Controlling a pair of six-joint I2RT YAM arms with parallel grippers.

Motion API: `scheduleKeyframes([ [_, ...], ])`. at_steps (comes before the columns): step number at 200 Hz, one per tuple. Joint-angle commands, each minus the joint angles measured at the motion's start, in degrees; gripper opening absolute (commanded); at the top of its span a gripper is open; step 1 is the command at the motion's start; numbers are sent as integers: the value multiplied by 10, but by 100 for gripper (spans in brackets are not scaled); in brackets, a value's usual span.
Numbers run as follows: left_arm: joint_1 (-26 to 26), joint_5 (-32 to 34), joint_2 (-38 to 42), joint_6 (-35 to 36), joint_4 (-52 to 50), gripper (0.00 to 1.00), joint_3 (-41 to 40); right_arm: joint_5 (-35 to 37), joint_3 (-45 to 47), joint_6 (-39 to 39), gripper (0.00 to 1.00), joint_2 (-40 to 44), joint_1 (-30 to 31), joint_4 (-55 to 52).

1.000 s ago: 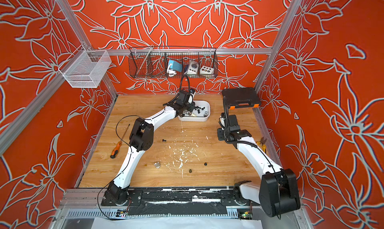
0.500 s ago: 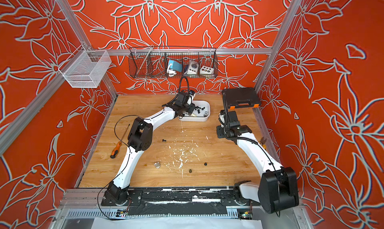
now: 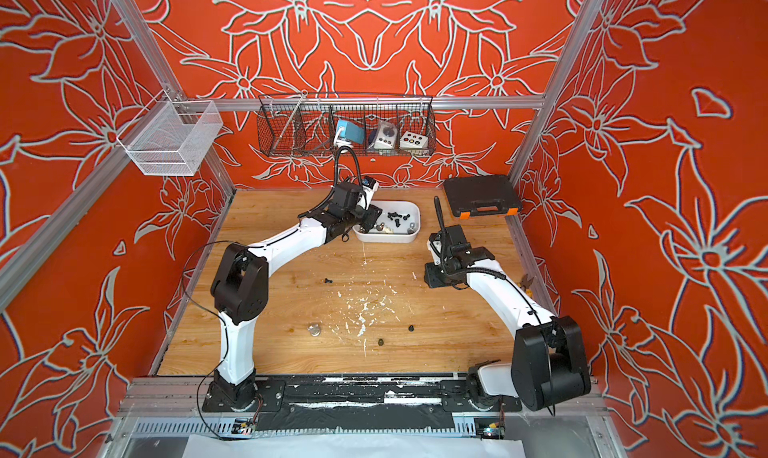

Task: Put the chess pieces into the storage box
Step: Place the chess piece in the storage box, then pick up the chess piece at the center of the board.

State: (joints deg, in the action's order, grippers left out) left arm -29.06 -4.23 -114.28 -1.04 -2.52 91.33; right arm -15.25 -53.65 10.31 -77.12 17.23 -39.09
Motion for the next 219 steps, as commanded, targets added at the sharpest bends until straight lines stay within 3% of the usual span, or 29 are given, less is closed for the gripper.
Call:
scheduleKeyframes([
  [1, 3, -6, 50, -30, 37, 41, -56, -41, 0, 16, 38, 2, 16, -43],
  [125, 4, -1, 210, -94, 81, 42, -286, -36, 12, 29, 32, -41, 124, -78],
  [219, 4, -11, 257, -112, 98, 42, -359, 2, 22, 45, 29, -76, 193, -90],
])
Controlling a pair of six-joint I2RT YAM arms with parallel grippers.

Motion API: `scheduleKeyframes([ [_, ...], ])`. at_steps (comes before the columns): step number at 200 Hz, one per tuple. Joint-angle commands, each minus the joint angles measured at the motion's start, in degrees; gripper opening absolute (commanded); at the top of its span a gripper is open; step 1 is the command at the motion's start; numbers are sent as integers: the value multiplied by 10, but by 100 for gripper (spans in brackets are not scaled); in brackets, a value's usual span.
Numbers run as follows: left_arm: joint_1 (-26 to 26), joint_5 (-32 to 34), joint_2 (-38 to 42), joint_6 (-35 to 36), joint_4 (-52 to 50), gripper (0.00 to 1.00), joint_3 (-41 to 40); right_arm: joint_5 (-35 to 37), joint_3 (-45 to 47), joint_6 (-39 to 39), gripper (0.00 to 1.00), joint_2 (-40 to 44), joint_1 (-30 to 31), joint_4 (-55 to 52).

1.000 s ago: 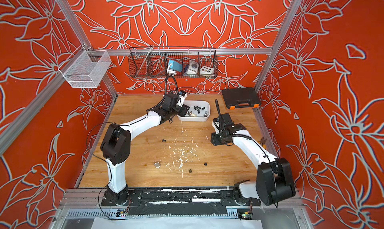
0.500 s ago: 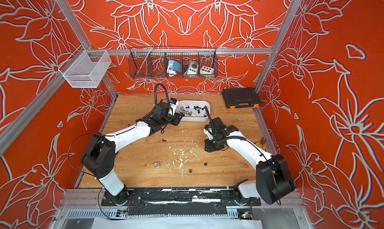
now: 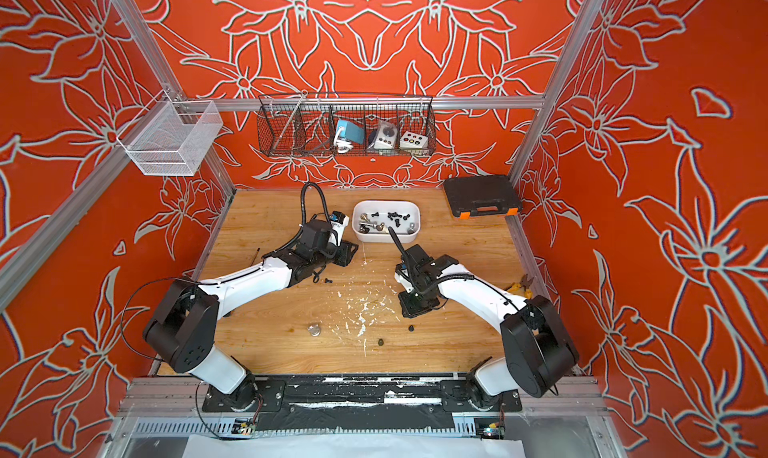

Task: Put the chess pieces into the storage box
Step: Pick up the chess piece at the center of the board.

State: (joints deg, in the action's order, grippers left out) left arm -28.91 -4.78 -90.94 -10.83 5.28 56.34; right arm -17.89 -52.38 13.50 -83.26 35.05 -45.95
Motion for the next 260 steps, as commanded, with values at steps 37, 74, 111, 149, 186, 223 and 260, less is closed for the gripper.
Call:
scheduleKeyframes([
  [37, 2, -13, 32, -16, 24, 42, -28, 46, 8, 14, 29, -34, 30, -30],
  [74, 3, -16, 35, -22, 29, 43, -39, 63, 9, 17, 28, -41, 39, -38],
  [111, 2, -20, 30, -20, 30, 43, -40, 59, 11, 18, 25, -51, 43, -38],
  [149, 2, -23, 29, -20, 29, 43, -40, 57, 11, 20, 24, -60, 47, -34],
  [186, 2, -23, 30, -18, 27, 43, -43, 59, 11, 21, 20, -67, 50, -36],
  [223, 2, -23, 32, -18, 27, 43, -45, 63, 11, 22, 14, -69, 53, -38],
  [260, 2, -23, 30, -18, 26, 43, -44, 62, 11, 23, 6, -69, 53, -37],
])
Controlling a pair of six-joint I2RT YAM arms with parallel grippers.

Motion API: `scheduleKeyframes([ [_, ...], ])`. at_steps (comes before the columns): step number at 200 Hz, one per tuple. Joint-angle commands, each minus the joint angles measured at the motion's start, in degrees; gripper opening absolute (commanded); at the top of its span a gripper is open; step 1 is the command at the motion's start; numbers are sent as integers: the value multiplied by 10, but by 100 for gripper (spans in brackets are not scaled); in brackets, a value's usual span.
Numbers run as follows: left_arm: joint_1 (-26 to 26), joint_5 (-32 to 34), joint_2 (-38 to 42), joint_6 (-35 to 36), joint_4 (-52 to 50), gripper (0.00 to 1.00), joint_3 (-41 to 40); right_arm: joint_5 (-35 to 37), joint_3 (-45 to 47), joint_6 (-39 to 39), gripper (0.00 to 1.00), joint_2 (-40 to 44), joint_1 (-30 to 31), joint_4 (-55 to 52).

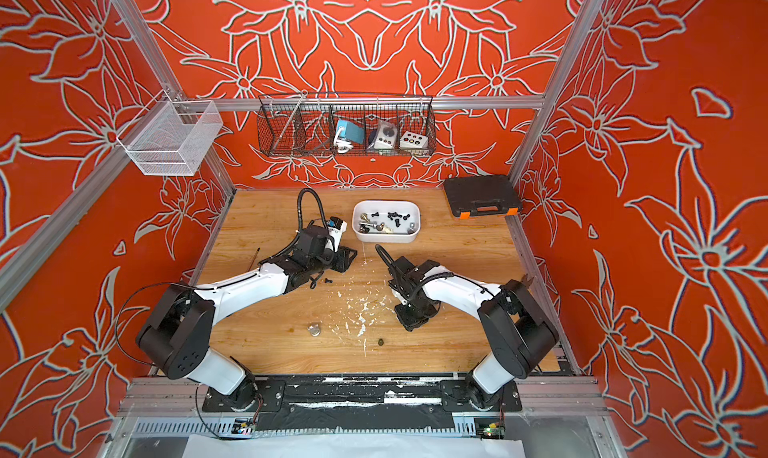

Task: Put the chess pieces into the storage box
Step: Pick up the chess piece at the center of the board.

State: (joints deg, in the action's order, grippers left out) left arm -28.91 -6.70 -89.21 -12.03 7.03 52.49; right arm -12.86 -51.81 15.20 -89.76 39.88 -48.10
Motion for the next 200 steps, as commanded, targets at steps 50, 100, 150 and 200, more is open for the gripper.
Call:
scheduleKeyframes([
  [50, 2, 0, 23, -1, 2, 43, -7, -13, -2, 9, 5, 38, 3, 8],
  [100, 2, 7, 41, 1, -7, 43, -16, -20, -78, -4, 4, 50, -28, 35],
  [150, 3, 14, 59, 5, -20, 43, -22, -68, -192, -7, 4, 7, -109, 109],
  [200, 4, 21, 80, 3, -22, 43, -38, -78, -307, -3, 5, -84, -150, 153],
])
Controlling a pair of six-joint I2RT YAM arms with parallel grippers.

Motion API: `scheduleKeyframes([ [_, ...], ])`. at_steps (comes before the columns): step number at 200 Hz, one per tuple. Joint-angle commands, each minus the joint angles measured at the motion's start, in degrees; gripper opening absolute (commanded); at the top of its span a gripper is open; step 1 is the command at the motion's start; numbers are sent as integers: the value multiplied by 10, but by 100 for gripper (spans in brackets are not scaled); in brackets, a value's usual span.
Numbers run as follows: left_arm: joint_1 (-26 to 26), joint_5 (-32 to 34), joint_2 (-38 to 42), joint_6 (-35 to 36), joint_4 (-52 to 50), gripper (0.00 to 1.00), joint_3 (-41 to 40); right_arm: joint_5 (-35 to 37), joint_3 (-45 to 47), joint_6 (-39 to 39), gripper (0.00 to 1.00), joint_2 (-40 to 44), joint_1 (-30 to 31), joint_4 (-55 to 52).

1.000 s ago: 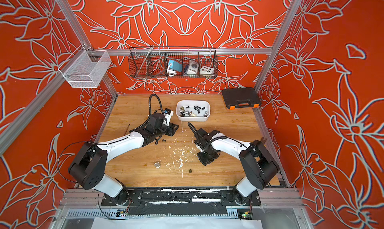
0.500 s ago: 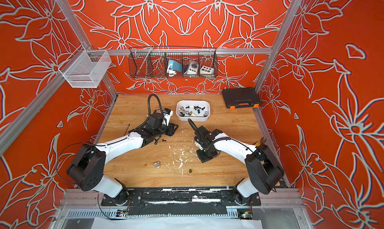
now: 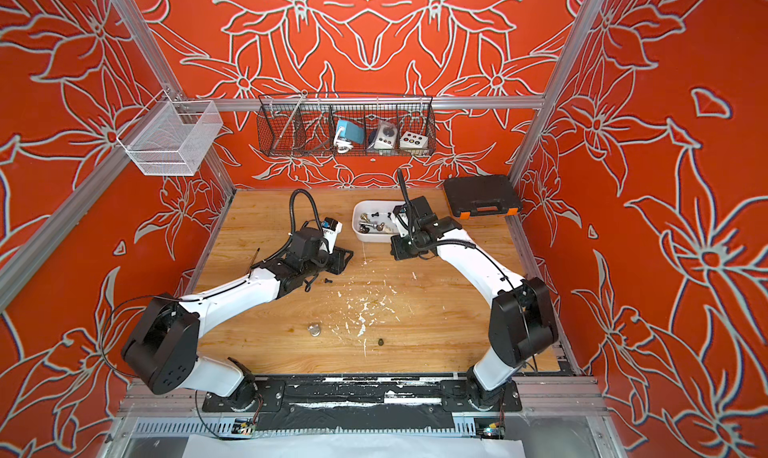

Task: Put the chess pieces into the storage box
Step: Pick up the chess piece at the center of the board, then place the chess piece in the storage box.

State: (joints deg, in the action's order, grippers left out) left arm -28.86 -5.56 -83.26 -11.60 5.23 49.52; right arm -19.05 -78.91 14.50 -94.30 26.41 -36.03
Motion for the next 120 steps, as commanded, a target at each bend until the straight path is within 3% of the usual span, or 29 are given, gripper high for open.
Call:
scheduleKeyframes([
  [1, 4, 10, 21, -2, -4, 43, -9, -16, -37, 5, 5, -40, -17, 34],
  [52, 11, 11, 34, -4, -4, 43, -28, -13, -106, 60, 5, -133, -45, 126],
  [120, 32, -12, 46, 3, -3, 44, -39, -10, -254, 81, 4, -288, -58, 134],
])
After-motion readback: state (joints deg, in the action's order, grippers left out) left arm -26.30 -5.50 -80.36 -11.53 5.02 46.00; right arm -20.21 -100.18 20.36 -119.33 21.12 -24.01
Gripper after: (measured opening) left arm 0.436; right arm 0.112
